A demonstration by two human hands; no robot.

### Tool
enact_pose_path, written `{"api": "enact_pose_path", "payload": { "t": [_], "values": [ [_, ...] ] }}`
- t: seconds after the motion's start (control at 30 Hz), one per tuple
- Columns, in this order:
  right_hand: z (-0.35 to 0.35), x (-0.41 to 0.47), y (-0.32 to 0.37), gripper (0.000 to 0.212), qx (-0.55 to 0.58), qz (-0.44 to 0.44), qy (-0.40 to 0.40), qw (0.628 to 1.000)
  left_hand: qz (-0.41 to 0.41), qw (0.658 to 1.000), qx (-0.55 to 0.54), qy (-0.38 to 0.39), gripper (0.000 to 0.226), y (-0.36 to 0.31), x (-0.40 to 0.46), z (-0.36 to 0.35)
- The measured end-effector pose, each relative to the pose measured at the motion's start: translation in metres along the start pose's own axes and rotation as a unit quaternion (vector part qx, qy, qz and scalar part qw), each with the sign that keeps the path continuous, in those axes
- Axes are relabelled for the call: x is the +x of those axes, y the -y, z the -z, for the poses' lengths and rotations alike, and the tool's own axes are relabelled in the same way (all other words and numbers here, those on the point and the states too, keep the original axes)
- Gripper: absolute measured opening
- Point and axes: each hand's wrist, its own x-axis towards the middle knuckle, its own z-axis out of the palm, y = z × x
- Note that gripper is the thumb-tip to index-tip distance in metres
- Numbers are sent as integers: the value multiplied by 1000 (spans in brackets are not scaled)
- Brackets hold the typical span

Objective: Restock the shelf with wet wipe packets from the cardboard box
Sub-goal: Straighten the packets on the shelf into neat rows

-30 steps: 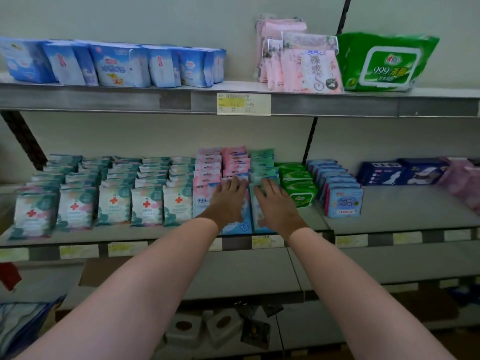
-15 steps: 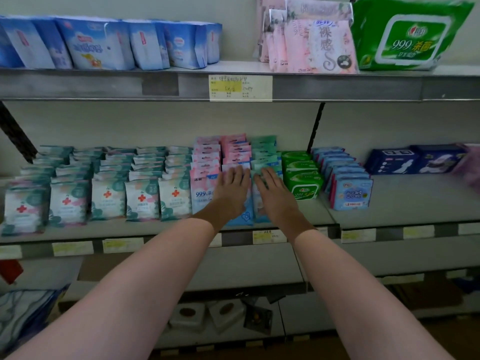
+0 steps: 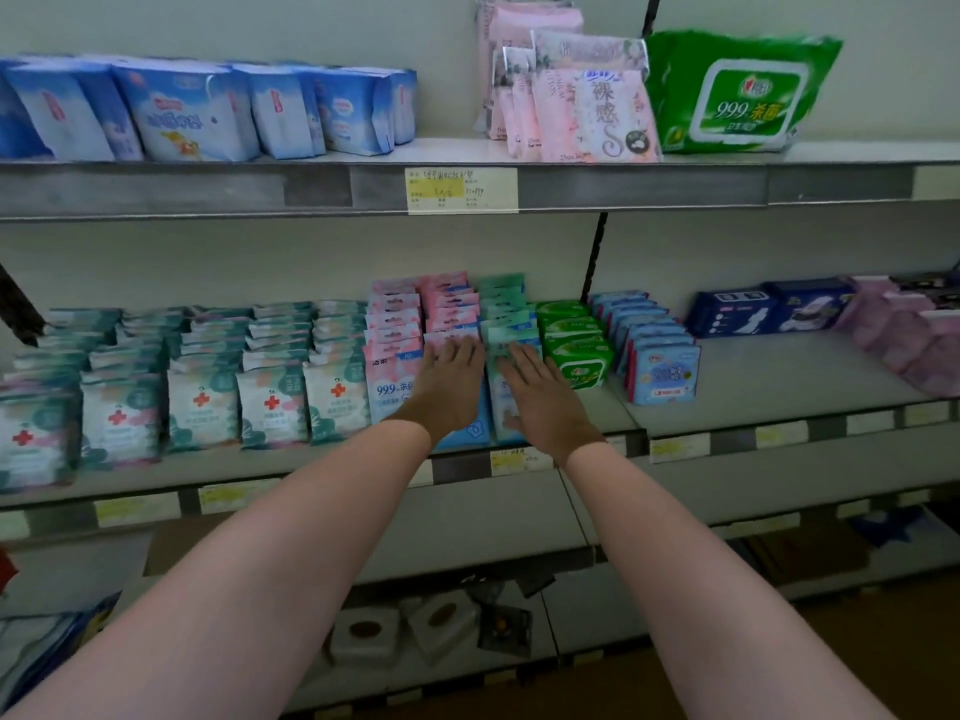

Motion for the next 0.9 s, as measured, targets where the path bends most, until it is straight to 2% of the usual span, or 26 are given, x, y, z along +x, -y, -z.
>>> {"api": "enact_pose_path", "payload": {
  "t": [0.13, 0.27, 0.53, 0.67, 0.83, 0.9],
  "values": [
    [8, -15, 5, 78, 41, -16, -37, 998, -31, 998, -34, -43, 73, -5, 3, 14],
    [11, -30, -21, 72, 23, -90, -37, 995, -72, 993, -53, -74, 68, -23, 6, 20],
    [18, -54, -108, 74, -22, -130, -29, 991, -110, 993, -11, -52, 68, -98, 45, 24],
    [11, -52, -154, 63, -3, -110, -52, 993, -77, 997, -7, -17, 66, -136, 73, 23],
    [3, -38, -203, 88, -43, -67, -21, 997, -10, 1000, -5, 12, 78, -159, 100, 9],
    [-4, -34, -219, 90, -56, -51, -9, 997, 8, 1000, 2, 23, 80, -165, 106, 2]
  ]
}}
